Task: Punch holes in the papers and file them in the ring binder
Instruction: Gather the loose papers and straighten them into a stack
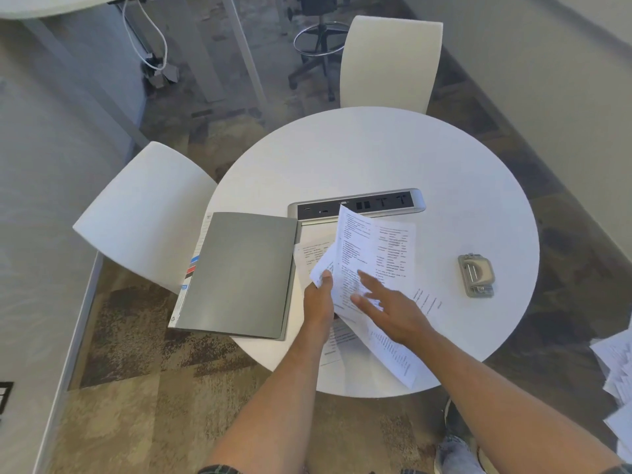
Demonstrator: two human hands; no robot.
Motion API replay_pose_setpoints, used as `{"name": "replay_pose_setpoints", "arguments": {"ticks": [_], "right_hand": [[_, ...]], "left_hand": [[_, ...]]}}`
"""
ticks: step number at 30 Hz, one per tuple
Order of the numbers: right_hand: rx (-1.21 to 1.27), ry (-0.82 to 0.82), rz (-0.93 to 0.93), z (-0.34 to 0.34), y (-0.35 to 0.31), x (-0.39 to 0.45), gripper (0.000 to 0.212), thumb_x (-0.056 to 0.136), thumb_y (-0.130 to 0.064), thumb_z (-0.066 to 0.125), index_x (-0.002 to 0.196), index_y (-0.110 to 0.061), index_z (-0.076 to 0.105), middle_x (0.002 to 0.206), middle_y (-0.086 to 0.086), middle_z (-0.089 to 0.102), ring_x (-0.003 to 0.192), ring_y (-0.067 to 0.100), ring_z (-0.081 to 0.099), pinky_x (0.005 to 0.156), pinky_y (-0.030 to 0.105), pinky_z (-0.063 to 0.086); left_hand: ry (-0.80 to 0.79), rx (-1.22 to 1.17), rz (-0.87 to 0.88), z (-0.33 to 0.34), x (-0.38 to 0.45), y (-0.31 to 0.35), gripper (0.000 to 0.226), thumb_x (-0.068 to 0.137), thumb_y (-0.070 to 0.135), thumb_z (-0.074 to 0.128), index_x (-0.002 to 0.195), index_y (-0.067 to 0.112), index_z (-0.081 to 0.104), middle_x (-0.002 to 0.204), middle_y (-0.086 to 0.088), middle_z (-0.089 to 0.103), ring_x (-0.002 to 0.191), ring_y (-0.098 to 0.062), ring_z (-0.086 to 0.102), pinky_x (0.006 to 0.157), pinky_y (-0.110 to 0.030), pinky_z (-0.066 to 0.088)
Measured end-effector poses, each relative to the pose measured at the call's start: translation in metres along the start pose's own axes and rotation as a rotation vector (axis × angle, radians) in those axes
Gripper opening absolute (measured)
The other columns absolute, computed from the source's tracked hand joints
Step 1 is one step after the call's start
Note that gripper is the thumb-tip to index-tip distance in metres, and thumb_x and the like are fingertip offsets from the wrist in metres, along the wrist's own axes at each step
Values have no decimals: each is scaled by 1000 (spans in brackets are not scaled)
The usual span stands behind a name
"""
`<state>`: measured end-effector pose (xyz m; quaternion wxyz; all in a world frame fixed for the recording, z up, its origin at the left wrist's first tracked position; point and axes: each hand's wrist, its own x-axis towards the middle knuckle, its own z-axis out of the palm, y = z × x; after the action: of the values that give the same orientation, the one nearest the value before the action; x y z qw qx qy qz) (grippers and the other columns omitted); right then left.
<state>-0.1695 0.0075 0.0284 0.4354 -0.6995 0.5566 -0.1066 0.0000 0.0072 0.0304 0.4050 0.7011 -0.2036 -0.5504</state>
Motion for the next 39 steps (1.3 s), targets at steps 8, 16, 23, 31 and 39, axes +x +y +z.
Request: {"name": "replay_pose_setpoints", "arguments": {"ticks": [8,16,23,31,39], "right_hand": [[-11,173,99,7,-47,16,75,87,-73,54,151,-41,33,147,-12,55,126,23,62,98,43,51],[-326,138,-216,1,-28,0,51,106,-22,38,155,-36,39,147,-5,58,126,23,60,97,39,52],[-636,-13,-689,11,29,-11,69,99,-14,58,159,-34,32,163,2,37,145,27,44,107,42,48],[-818,-215,-779,5,54,-25,95,93,-9,70,162,-39,12,170,4,13,154,31,21,118,48,32],[-541,-210,-611,-9,45,-27,68,101,-70,30,161,-43,14,166,-15,19,147,16,39,120,44,35]], "left_hand": [[-141,-146,-82,4,-4,16,60,106,61,25,142,23,55,126,-16,69,113,-36,69,86,-51,63],[-54,-165,-119,-9,3,26,64,103,66,25,125,24,68,109,-13,77,102,-36,73,90,-54,61],[4,-142,-89,-21,11,38,64,105,65,21,120,24,68,101,-5,78,92,-27,73,81,-40,59],[-18,-142,-36,-20,10,49,57,99,71,35,100,27,71,84,2,80,78,-18,75,76,-34,58],[-79,-114,95,-15,15,35,28,86,3,79,112,13,72,111,-9,78,85,-18,77,66,-29,60]]}}
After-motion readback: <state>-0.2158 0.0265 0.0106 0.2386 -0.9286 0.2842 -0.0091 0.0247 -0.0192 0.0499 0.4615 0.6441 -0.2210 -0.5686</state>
